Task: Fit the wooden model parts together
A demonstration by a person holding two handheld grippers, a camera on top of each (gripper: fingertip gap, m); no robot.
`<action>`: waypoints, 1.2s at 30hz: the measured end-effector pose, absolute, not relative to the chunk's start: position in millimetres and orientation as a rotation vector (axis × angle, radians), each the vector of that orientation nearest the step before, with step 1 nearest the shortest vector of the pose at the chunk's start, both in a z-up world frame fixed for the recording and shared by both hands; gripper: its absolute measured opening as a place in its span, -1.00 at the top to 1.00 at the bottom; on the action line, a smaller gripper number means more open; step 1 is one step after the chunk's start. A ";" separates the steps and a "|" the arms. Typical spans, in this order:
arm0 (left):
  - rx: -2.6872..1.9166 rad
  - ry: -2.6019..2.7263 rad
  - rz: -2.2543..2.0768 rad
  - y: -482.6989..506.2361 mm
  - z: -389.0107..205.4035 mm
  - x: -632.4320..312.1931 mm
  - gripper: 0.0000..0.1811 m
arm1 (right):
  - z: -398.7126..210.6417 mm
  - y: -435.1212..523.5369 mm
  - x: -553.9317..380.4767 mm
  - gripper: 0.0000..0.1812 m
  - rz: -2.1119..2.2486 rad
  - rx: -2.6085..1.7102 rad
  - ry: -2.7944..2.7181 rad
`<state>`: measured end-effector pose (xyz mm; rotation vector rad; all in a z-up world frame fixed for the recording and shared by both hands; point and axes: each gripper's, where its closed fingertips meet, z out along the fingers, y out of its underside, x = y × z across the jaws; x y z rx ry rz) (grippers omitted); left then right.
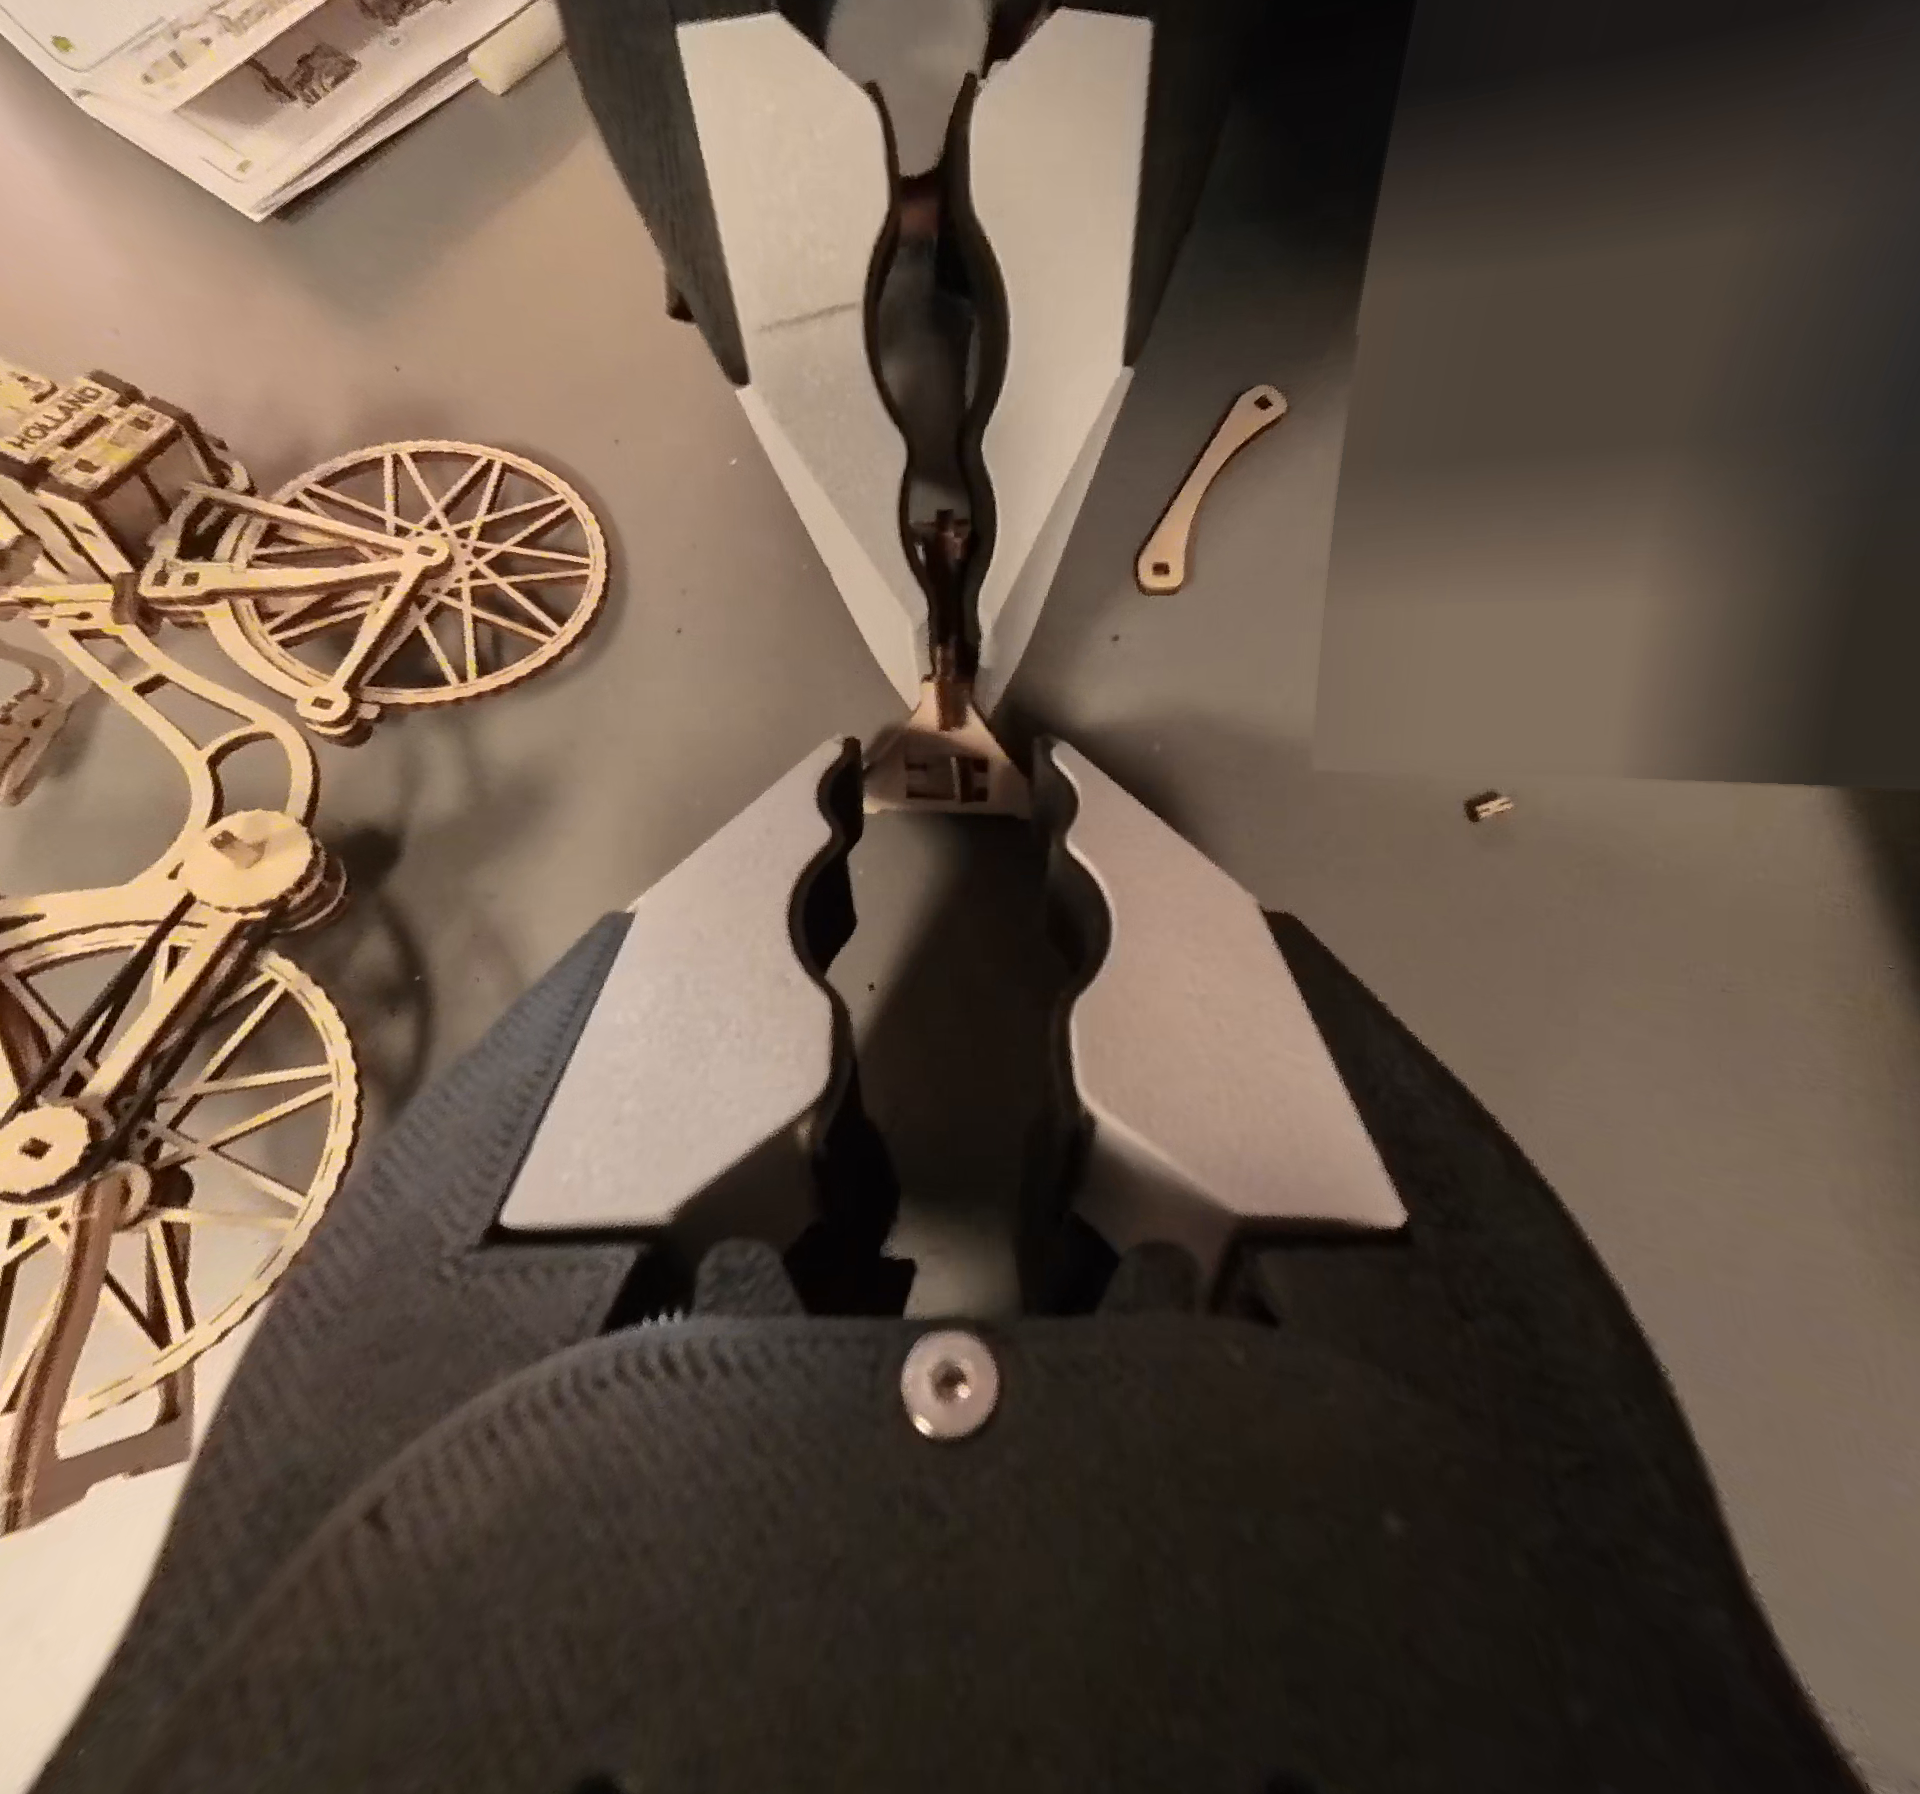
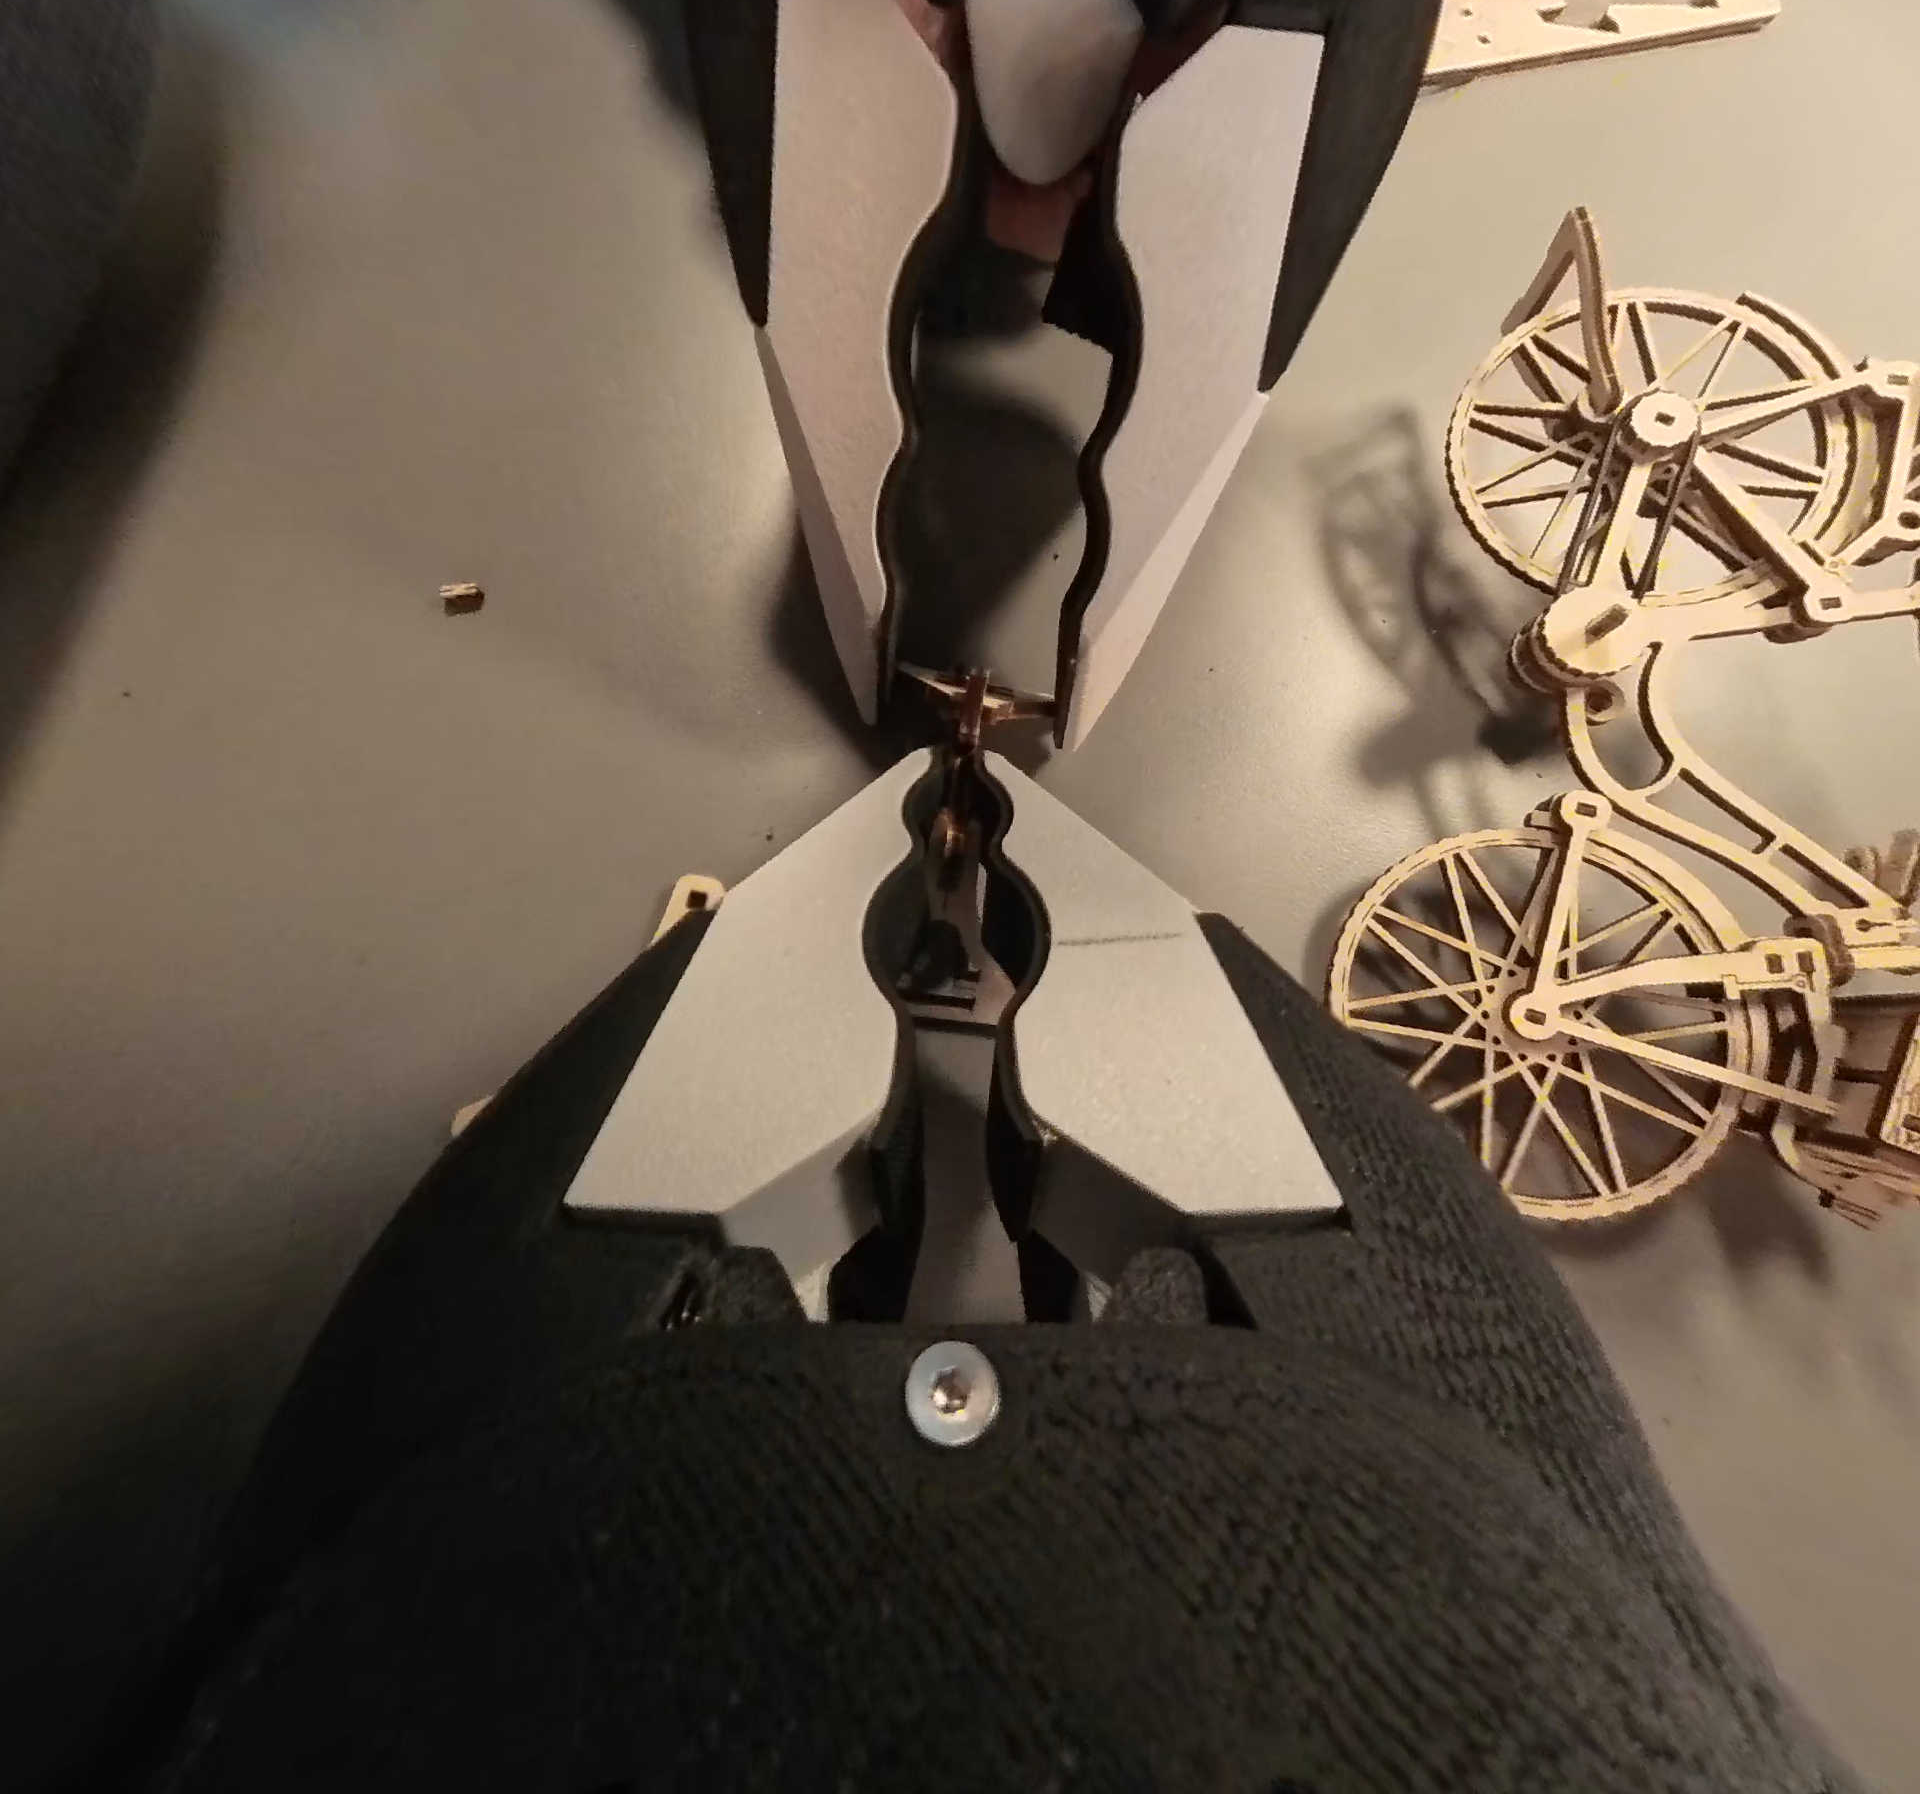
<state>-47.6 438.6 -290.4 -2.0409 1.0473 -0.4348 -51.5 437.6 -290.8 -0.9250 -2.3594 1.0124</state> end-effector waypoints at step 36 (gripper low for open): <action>-2.059 1.020 -0.420 434.1 -291.6 -51.2 0.58 | -285.0 435.5 -54.9 1.00 1.142 -1.003 -2.340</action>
